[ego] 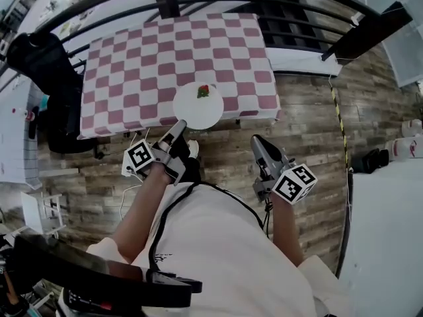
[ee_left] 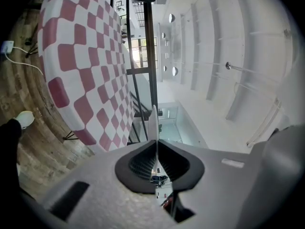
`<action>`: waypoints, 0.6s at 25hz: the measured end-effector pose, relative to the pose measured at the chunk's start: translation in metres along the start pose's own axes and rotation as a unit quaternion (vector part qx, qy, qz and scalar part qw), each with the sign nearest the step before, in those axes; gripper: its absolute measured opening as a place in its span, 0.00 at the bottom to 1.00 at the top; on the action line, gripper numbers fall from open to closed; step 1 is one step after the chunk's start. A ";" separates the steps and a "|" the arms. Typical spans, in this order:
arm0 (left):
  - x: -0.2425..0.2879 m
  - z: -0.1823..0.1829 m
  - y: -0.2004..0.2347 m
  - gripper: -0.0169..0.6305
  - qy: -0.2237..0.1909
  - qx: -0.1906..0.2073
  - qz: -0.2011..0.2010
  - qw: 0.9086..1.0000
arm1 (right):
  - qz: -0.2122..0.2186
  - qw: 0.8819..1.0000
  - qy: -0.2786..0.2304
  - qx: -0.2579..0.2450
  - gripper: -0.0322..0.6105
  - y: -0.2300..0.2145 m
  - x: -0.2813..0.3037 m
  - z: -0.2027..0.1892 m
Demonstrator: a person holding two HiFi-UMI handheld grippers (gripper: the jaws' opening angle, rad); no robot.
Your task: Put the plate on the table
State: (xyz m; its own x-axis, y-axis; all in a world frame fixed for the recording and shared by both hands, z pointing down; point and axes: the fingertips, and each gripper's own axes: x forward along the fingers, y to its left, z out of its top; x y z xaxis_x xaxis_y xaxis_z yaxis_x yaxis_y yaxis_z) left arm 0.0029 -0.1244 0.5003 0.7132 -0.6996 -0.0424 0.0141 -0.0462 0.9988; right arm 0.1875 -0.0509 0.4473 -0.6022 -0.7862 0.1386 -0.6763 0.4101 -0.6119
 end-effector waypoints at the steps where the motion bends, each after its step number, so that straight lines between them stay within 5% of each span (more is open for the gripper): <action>1: 0.007 0.011 0.000 0.05 0.002 -0.001 0.000 1.000 | -0.001 1.000 0.000 -0.001 0.06 -0.002 0.013 0.005; 15: 0.097 0.125 0.000 0.06 0.053 -0.008 -0.008 0.999 | -0.024 1.000 -0.010 -0.007 0.06 -0.020 0.145 0.059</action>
State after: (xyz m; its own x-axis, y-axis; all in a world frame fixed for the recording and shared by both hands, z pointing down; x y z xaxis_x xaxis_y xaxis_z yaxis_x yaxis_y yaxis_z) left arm -0.0153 -0.2809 0.4933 0.7824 -0.6201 -0.0575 0.0370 -0.0458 0.9983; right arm 0.1389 -0.2003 0.4342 -0.5606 -0.8141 0.1516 -0.7101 0.3785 -0.5937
